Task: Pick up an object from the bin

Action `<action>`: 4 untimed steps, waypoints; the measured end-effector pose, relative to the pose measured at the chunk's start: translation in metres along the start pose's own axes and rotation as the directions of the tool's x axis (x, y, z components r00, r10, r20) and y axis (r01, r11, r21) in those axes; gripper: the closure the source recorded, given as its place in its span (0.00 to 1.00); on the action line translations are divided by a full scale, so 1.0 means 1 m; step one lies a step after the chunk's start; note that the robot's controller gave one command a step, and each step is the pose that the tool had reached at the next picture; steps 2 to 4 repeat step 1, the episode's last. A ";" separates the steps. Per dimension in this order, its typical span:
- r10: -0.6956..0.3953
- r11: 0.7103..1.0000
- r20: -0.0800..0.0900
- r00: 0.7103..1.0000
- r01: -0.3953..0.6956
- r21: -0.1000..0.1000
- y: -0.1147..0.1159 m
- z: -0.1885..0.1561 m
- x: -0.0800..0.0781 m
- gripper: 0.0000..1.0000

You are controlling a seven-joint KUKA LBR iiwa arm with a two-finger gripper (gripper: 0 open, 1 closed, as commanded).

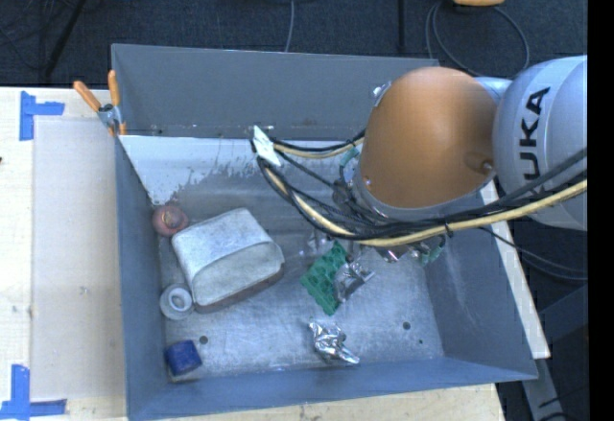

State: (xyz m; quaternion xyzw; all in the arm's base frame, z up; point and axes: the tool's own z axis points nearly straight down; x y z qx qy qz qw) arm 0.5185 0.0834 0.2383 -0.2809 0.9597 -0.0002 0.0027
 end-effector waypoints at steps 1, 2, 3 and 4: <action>-0.432 0.902 -0.002 0.902 0.432 -0.004 0.008 0.002 -0.003 1.00; -0.432 0.902 -0.002 0.902 0.432 -0.004 0.008 0.002 -0.003 1.00; -0.432 0.902 -0.002 0.902 0.432 -0.004 0.008 0.002 -0.003 1.00; -0.432 0.902 -0.002 0.902 0.432 -0.004 0.008 0.002 -0.003 1.00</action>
Offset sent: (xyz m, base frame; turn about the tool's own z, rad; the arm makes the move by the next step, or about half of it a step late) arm -0.0022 0.0074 -0.0015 -0.4452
